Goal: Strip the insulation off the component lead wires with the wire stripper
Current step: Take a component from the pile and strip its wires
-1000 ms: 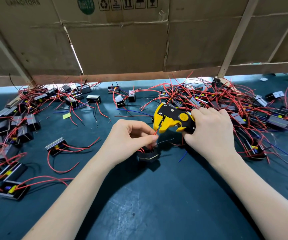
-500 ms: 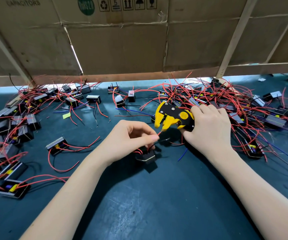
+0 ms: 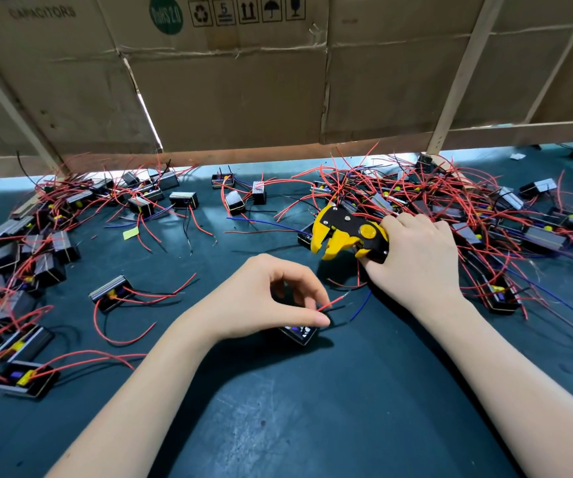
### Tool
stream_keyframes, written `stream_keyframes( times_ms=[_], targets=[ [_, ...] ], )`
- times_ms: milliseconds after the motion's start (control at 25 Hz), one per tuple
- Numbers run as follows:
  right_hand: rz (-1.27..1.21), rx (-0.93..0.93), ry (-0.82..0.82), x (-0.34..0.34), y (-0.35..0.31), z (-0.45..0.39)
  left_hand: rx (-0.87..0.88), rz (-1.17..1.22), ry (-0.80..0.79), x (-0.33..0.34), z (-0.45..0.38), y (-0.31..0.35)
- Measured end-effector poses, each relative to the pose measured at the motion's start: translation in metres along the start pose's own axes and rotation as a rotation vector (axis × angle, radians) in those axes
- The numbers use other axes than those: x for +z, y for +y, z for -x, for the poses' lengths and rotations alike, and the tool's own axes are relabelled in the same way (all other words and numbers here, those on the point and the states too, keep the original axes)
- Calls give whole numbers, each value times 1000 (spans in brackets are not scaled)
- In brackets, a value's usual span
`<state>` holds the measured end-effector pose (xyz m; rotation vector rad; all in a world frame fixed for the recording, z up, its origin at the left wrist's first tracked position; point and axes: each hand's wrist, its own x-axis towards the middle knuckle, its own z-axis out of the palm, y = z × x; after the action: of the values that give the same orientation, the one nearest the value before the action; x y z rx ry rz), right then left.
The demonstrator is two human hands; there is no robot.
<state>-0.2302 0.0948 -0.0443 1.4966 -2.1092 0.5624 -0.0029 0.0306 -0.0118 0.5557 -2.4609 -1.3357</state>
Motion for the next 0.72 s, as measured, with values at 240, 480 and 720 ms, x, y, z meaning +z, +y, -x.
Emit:
stream_keyframes(
  times_ms=[240, 480, 720],
  targets=[
    [-11, 14, -29, -1, 1, 0, -23, -92, 136, 1, -2, -3],
    [125, 4, -20, -4, -1, -1, -171, 55, 381, 3, -8, -11],
    [137, -4, -1, -6, -4, 1, -205, 96, 465, 8, -10, -14]
  ],
)
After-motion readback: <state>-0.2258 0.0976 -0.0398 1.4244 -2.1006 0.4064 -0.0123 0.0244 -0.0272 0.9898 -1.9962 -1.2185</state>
